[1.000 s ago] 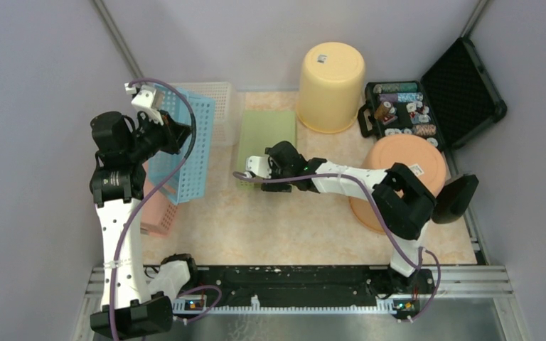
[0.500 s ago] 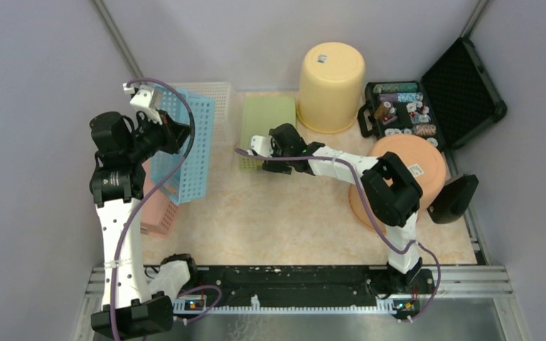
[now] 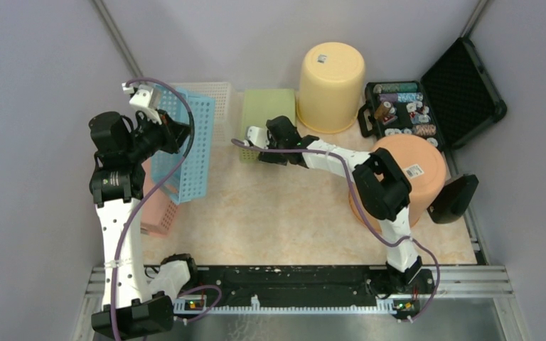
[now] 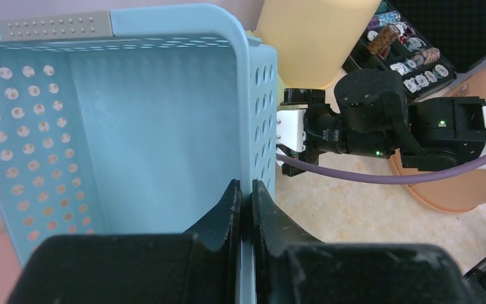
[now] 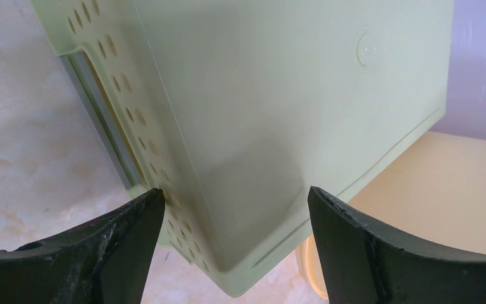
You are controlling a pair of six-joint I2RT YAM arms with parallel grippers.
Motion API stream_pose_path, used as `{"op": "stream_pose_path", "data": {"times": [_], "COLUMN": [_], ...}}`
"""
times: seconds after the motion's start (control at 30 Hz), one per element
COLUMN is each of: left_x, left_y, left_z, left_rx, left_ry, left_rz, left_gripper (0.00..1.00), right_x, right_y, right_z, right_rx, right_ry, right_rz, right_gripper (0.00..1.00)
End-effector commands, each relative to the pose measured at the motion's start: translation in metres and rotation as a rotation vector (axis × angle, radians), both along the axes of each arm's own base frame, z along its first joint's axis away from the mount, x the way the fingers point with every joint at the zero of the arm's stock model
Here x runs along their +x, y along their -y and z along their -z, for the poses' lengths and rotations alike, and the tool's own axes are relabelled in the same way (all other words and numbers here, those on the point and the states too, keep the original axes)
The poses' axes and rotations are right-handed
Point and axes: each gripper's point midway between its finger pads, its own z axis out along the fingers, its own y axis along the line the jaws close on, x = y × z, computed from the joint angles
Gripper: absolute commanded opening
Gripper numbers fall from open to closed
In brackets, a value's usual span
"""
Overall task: Turn the large container upside down
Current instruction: Move the container to the center of the board.
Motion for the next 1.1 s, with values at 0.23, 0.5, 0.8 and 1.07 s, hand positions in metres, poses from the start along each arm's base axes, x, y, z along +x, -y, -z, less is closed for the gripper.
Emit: {"op": "stream_pose_path", "data": {"times": [0.23, 0.5, 0.8, 1.07], "left_x": [-0.001, -0.003, -0.008, -0.026], "left_y": [0.001, 0.002, 0.018, 0.049], "left_z": [-0.024, -0.025, -0.023, -0.019], "left_rx": [0.010, 0.008, -0.037, -0.127], "left_ry": [0.109, 0.111, 0.100, 0.063], "left_rz": [0.017, 0.026, 0.137, 0.378], "left_gripper": [0.00, 0.00, 0.00, 0.00], "right_x": [0.033, 0.006, -0.090, -0.146], "right_y": [0.003, -0.010, -0.013, 0.019], "right_z": [-0.028, -0.050, -0.134, -0.187], "right_rx": [0.013, 0.102, 0.348, 0.432], "right_ry": [0.123, 0.013, -0.160, -0.085], "right_rz": [0.109, 0.005, -0.237, -0.353], "right_gripper": [0.85, 0.86, 0.90, 0.91]}}
